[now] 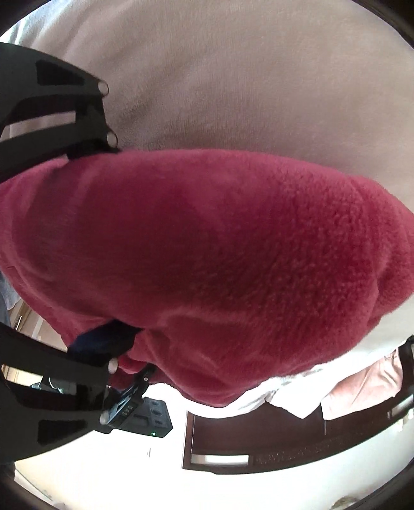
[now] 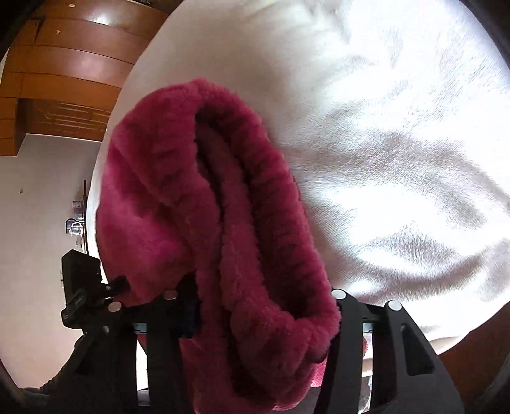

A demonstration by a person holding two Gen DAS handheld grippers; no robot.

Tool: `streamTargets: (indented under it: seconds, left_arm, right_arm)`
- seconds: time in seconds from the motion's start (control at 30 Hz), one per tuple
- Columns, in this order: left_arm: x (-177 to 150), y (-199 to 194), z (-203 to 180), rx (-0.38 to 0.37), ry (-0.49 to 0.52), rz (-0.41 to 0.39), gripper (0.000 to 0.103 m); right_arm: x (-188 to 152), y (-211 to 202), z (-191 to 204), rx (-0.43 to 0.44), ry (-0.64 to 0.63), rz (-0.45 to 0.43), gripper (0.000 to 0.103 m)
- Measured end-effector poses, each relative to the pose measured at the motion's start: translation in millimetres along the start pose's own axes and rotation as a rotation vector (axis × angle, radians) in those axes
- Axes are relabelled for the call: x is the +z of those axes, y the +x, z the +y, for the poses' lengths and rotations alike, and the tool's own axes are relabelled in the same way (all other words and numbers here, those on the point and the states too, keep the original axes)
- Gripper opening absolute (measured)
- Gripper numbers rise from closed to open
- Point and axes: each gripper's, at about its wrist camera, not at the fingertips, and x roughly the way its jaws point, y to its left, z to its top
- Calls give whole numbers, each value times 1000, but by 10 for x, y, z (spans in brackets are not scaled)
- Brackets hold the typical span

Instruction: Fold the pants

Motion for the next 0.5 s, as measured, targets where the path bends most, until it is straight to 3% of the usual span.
streamTargets:
  seconds: [0.17,0.37,0.5]
  left_arm:
    - [-56,-180,-28,-26,7,-29,56]
    - [-122,-514,-82,-47,18,-111,55]
    - [-32,-697,-173,-43,26,-168,55]
  right_arm:
    - [-68,-176,157,-1,-20,-27,46]
    - [-170,-440,314,31,-77,-56,45]
    - [-58,-577,405,55,-106,-66,45]
